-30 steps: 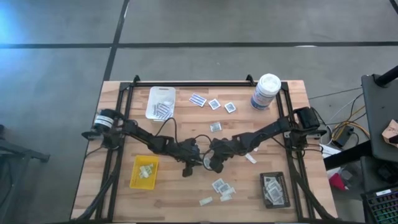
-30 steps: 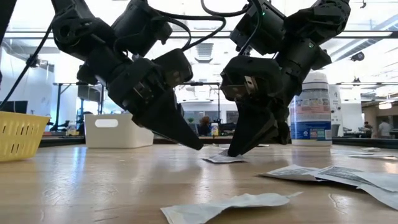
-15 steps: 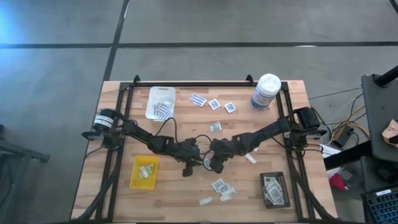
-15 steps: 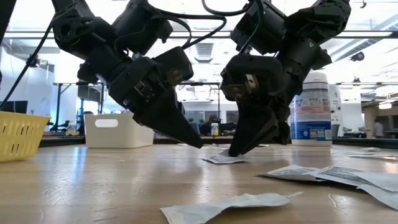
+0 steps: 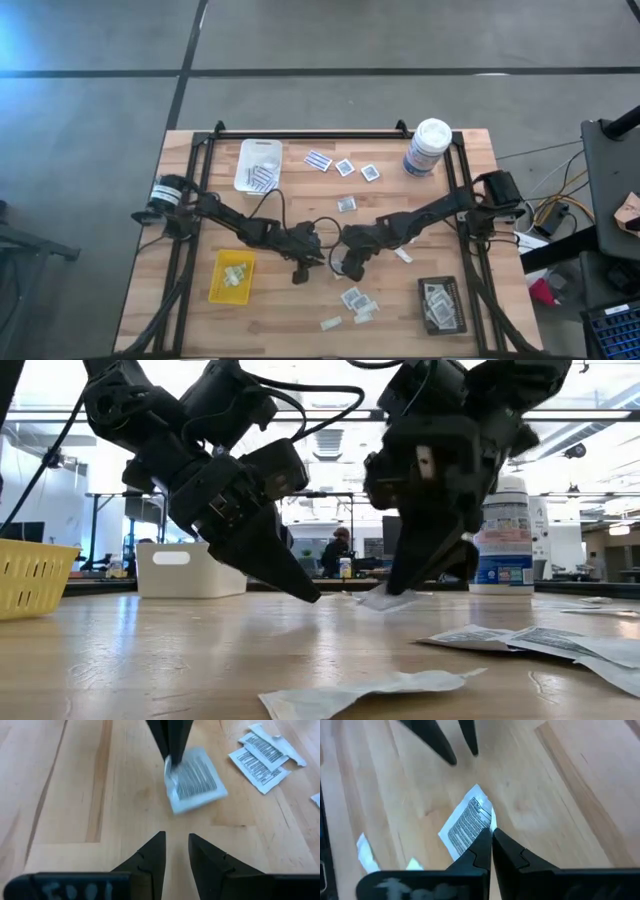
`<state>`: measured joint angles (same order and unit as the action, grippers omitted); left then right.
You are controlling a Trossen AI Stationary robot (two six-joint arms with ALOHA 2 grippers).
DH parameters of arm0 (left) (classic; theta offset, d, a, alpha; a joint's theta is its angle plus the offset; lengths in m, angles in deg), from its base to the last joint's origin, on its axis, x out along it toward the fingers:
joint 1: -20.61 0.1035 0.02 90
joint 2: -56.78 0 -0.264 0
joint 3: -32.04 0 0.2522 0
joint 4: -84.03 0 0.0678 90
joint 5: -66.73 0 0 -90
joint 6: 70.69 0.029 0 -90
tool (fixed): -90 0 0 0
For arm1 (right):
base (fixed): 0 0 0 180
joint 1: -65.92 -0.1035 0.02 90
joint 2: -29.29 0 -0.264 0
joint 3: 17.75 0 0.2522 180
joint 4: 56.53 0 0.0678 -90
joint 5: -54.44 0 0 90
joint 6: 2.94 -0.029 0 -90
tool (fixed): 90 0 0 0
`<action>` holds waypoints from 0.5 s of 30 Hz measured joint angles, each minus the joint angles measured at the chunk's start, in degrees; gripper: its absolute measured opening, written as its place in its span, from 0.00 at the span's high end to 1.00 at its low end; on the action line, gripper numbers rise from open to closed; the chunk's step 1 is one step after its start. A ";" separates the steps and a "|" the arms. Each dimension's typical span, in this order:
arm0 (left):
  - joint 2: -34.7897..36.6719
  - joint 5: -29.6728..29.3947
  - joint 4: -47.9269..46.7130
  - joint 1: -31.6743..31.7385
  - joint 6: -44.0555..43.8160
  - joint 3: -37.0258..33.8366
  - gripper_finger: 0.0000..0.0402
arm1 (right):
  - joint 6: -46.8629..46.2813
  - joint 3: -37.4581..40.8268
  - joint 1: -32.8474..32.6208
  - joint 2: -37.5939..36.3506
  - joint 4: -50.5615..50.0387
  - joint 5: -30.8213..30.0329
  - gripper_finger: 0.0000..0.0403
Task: Pick & Place First Aid Supplies
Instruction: Put the towelette pack into the black bin
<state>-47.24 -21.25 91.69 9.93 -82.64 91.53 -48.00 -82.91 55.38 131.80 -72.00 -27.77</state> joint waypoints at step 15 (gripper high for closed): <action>4.84 -1.85 -4.65 -0.02 1.56 -0.05 0.76 | -3.88 0.07 -6.43 -20.16 -23.19 -0.23 0.98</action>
<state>-42.40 -23.11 87.04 9.91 -81.08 91.48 -51.89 -82.84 48.95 111.65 -95.19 -28.00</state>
